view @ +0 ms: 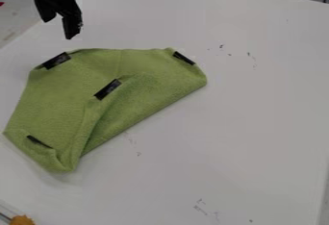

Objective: Unfold the cloth from left to right

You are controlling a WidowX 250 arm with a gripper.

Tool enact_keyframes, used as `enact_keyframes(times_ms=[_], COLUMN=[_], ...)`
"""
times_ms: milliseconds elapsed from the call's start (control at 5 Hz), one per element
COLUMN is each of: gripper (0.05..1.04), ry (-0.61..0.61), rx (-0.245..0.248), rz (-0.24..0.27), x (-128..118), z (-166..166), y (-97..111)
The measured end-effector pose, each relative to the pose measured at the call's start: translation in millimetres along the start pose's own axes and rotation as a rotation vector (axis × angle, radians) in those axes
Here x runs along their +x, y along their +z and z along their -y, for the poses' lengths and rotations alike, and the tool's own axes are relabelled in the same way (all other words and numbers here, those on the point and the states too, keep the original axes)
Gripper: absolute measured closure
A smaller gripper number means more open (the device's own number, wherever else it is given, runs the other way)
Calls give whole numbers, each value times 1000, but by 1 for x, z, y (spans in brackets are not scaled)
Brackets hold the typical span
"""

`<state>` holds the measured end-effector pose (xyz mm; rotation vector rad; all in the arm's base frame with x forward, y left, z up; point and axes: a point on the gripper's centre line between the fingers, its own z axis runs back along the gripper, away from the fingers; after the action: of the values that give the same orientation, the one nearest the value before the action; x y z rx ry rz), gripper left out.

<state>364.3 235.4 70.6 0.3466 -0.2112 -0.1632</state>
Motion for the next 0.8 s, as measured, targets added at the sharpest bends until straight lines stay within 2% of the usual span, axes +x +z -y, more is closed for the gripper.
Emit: enact_keyframes(times_ms=[200, 400, 600, 800], gripper=[83, 83, 83, 83], ry=[-2, 8, 26, 56], rx=[-28, -43, -13, 6], rz=[-33, -82, -59, -77], x=[-6, -4, 0, -4], z=[8, 30, 57, 78], y=[-13, -14, 0, 24])
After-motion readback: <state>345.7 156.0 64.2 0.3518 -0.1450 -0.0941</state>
